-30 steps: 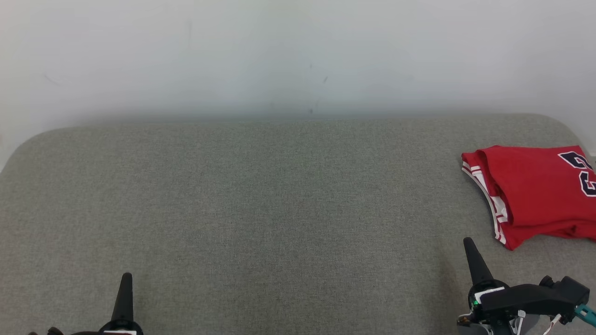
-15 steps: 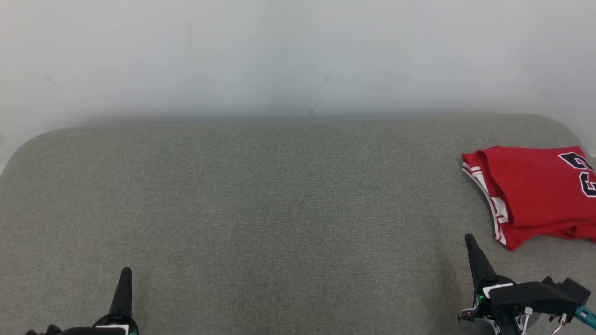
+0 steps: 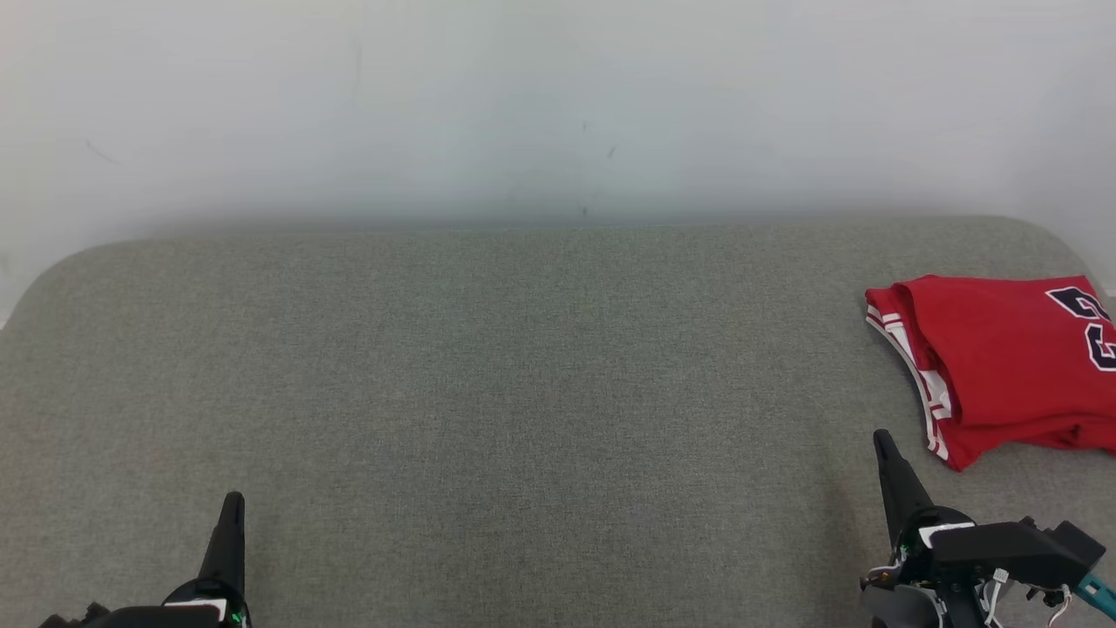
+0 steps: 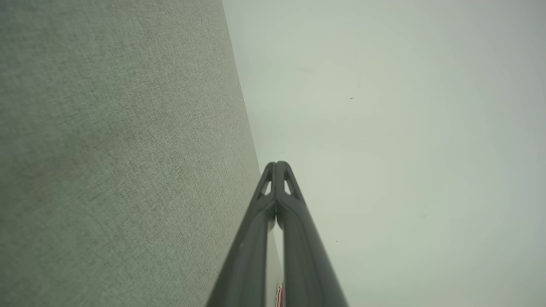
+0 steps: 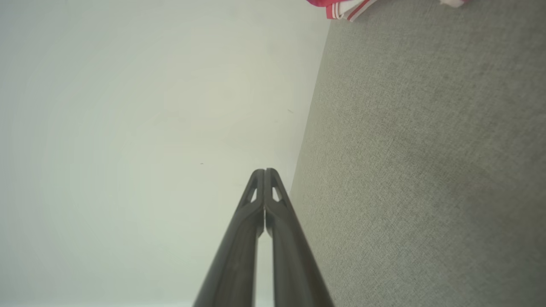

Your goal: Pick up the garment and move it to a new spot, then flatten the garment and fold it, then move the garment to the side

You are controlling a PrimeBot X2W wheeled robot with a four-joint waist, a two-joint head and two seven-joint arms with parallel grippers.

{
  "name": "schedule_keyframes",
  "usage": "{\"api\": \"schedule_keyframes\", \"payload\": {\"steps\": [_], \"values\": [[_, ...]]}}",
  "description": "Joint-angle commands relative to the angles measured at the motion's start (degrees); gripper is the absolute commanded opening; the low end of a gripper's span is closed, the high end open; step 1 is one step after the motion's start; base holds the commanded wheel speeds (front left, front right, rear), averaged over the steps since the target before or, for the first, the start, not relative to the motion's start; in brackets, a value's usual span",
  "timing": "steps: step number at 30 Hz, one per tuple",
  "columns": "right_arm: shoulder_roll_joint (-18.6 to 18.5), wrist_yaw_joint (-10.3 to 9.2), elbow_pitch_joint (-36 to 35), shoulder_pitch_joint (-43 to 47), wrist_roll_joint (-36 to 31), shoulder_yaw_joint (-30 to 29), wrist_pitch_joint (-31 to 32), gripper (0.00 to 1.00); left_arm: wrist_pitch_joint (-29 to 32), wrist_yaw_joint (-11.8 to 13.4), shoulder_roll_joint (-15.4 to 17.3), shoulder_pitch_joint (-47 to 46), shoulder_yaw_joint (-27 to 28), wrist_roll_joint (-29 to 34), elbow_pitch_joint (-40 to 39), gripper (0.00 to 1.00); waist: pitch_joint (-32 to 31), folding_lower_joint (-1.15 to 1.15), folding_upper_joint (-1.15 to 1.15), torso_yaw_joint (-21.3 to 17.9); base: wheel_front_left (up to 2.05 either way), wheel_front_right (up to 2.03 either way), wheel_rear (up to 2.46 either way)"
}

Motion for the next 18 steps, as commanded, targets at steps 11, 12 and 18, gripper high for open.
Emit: {"api": "schedule_keyframes", "payload": {"steps": [11,12,18], "values": [[-0.1,-0.1,0.0,-1.2,5.7,-0.5,0.9,0.0,1.5,0.1,0.1,-1.4,0.7,-4.9,0.1,0.0,-0.1,0.0,0.0,0.1,0.0,0.0,0.0],[-0.1,-0.11,0.0,-1.2,6.1,-0.5,1.0,0.0,1.7,0.1,0.1,-1.3,0.7,-5.3,0.2,0.0,-0.1,0.0,0.0,0.1,0.0,0.0,0.0],[-0.1,-0.11,0.0,-1.2,8.2,-0.7,1.3,0.0,2.3,0.1,0.0,-1.8,0.9,-6.8,0.3,0.0,-0.2,0.0,0.0,0.1,0.0,0.0,0.0]]}}
